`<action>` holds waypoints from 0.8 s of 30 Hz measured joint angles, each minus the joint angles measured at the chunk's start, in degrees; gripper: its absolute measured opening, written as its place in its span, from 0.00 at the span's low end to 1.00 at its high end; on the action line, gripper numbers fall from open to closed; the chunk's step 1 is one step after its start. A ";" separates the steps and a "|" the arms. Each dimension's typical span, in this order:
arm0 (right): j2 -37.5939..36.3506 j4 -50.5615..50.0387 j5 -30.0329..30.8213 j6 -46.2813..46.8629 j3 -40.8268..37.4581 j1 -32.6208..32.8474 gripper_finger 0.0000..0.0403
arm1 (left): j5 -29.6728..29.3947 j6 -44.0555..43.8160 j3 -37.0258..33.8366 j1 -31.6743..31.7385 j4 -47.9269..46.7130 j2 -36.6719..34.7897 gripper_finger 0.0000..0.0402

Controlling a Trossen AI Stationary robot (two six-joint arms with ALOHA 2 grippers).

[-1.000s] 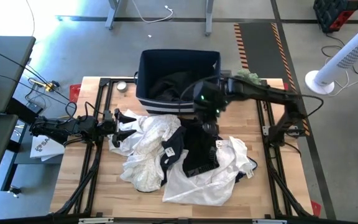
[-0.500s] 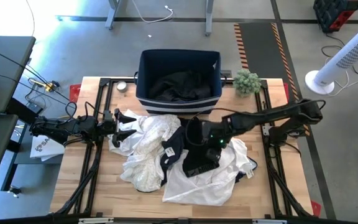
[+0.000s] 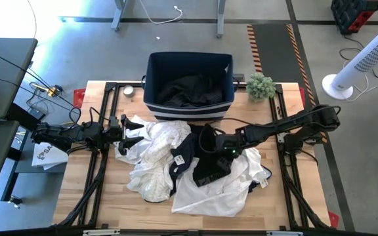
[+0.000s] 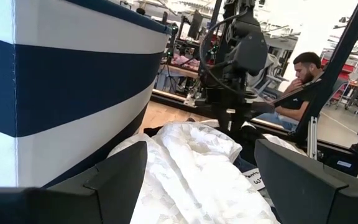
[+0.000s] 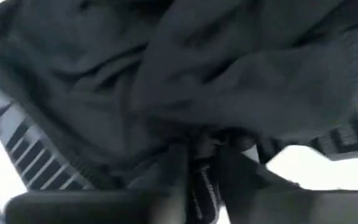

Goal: Sort clothes
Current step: Put the black boxer into the blue bin

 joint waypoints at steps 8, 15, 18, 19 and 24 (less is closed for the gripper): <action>-5.64 -8.45 -8.31 -5.54 10.89 -1.98 0.01 | 0.07 0.00 0.00 0.00 0.00 0.00 0.74; -11.94 -6.45 -14.73 -5.91 30.40 -8.47 0.01 | 0.13 -0.17 0.00 0.00 0.00 -0.02 0.74; -12.12 1.76 -15.47 -7.50 41.38 -11.75 0.01 | 0.16 -1.54 0.00 0.00 0.00 -0.02 0.74; -11.82 6.00 -15.49 -9.36 44.80 -12.66 0.01 | 0.16 -1.55 0.00 0.02 0.00 -0.02 0.74; -8.19 26.73 -6.80 -24.82 60.10 -17.03 0.01 | 0.20 -1.53 0.00 0.00 0.00 -0.01 0.74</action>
